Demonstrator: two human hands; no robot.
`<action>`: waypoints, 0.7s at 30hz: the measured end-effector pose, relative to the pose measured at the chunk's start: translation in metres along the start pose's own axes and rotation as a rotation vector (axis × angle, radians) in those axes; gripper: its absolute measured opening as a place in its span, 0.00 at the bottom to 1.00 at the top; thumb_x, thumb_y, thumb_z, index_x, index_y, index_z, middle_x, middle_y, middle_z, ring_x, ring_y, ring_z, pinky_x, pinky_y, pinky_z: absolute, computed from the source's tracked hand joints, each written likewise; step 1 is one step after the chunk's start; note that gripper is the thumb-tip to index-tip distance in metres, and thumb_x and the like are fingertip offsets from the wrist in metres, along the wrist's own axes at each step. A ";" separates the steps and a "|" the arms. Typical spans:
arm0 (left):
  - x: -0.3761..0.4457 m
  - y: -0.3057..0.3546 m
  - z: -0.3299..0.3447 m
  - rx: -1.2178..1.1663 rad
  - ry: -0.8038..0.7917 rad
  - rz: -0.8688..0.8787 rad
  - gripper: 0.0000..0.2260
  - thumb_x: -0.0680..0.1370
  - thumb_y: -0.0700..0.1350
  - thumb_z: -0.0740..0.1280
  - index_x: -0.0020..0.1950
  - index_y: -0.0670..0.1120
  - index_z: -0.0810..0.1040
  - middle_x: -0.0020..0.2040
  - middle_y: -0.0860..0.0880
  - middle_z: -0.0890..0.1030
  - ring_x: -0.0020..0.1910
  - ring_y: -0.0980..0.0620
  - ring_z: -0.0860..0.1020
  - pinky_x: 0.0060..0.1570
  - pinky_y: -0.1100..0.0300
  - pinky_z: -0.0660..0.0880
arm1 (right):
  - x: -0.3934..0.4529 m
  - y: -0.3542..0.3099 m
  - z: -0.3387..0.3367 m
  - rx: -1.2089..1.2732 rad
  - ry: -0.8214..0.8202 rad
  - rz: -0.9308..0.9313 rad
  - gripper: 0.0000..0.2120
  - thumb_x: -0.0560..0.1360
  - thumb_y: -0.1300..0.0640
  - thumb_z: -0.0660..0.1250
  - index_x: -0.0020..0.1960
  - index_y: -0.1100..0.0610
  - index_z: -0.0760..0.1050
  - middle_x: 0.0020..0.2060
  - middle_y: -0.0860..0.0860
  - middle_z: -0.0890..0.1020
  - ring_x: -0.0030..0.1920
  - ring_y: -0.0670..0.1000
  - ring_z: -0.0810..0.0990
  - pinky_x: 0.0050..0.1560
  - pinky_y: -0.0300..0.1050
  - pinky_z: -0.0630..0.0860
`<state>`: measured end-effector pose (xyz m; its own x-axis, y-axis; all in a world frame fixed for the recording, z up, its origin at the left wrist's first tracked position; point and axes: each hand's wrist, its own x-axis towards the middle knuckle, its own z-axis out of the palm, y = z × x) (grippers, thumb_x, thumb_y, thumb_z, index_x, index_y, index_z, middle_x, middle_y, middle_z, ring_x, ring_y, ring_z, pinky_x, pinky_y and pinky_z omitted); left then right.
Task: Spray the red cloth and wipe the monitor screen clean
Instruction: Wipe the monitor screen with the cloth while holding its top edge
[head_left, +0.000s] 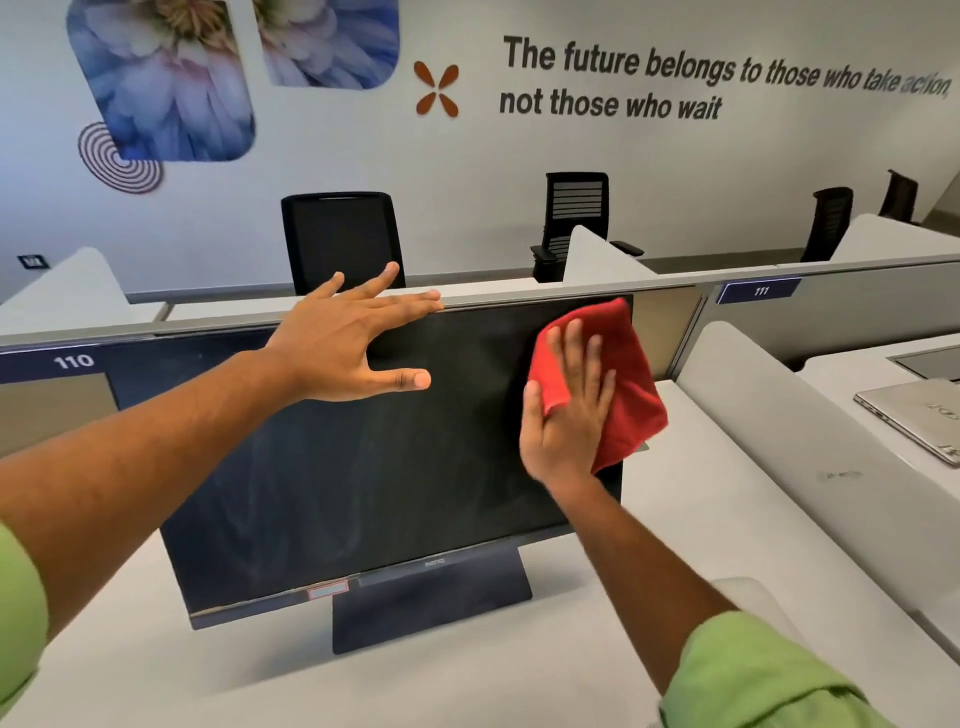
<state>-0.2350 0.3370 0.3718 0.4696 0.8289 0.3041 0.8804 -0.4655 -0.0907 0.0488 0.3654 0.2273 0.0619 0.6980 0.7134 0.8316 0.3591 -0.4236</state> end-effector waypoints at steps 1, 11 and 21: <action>0.000 0.000 0.000 -0.002 -0.003 -0.002 0.40 0.73 0.81 0.50 0.81 0.69 0.48 0.79 0.67 0.53 0.83 0.56 0.44 0.79 0.36 0.53 | 0.013 -0.004 -0.002 0.015 0.022 0.075 0.31 0.86 0.39 0.42 0.87 0.46 0.48 0.87 0.45 0.50 0.87 0.52 0.45 0.83 0.67 0.49; -0.001 0.001 -0.002 0.001 0.001 -0.012 0.42 0.71 0.82 0.51 0.82 0.67 0.48 0.78 0.65 0.53 0.83 0.55 0.44 0.78 0.35 0.55 | -0.009 -0.066 0.028 0.020 -0.085 -0.365 0.32 0.86 0.39 0.48 0.87 0.48 0.50 0.87 0.47 0.50 0.87 0.56 0.47 0.84 0.67 0.46; -0.001 0.006 -0.006 0.007 -0.022 -0.019 0.43 0.71 0.82 0.50 0.82 0.65 0.50 0.81 0.63 0.58 0.83 0.55 0.43 0.79 0.36 0.52 | 0.020 -0.014 0.000 0.061 0.044 0.127 0.31 0.86 0.44 0.48 0.87 0.44 0.43 0.87 0.45 0.49 0.87 0.52 0.44 0.84 0.67 0.46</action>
<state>-0.2309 0.3311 0.3769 0.4543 0.8442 0.2845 0.8895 -0.4476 -0.0920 0.0381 0.3740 0.2475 0.1899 0.7129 0.6750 0.7805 0.3075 -0.5443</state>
